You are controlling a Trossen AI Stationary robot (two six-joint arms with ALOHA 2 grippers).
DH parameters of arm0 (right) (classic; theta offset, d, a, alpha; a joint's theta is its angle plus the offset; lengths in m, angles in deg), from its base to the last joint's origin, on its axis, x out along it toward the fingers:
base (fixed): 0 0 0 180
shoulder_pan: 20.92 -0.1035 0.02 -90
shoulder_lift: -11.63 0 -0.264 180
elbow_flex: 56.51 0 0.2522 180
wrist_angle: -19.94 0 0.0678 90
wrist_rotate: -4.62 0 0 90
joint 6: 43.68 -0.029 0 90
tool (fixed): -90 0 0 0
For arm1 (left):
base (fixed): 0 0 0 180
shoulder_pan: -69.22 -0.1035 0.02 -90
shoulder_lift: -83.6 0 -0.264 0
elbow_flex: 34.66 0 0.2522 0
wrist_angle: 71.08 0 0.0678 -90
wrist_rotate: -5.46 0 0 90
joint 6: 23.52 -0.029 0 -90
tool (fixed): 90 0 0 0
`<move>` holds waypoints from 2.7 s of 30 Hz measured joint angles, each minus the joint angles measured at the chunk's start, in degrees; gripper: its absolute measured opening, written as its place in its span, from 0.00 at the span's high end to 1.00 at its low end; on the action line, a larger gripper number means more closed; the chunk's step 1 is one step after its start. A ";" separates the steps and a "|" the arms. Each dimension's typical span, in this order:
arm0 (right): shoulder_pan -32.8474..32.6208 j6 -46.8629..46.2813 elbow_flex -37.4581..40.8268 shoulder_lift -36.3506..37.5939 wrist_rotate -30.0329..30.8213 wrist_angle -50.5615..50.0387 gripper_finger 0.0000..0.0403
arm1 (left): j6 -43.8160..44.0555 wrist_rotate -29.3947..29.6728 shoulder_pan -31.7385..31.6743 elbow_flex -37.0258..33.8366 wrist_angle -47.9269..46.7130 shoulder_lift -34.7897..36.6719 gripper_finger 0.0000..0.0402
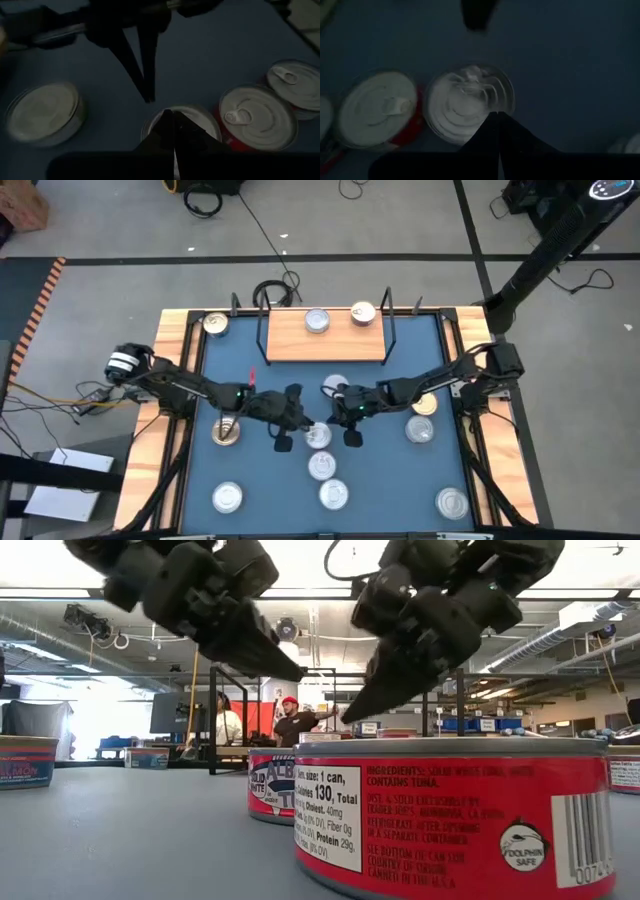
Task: Stack canned seafood by type on shelf
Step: Put the red tuna can on the shelf
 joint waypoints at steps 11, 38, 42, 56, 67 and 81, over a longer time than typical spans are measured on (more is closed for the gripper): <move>1.81 -14.21 -2.42 -3.38 -0.36 -3.85 0.81 | 0.43 7.85 2.88 -7.06 9.01 1.04 1.00; 3.69 -27.46 -2.53 -6.85 -0.95 -1.14 0.98 | -0.05 8.43 2.92 -8.35 11.85 1.00 1.00; 4.21 -30.67 -2.51 -6.83 -0.91 -1.87 0.97 | -0.05 8.43 2.92 -8.35 11.89 1.00 1.00; 5.40 -29.10 -2.18 -7.16 -0.78 -4.62 0.98 | -0.16 9.46 2.92 -8.33 12.28 0.98 1.00; 5.40 -26.10 -2.22 -7.13 -1.41 -5.36 0.88 | 0.90 13.12 2.12 -8.24 8.56 0.98 0.99; 5.36 -21.43 -2.29 -7.05 8.88 -3.57 0.87 | -1.53 9.22 -3.50 -8.24 10.86 -4.98 1.00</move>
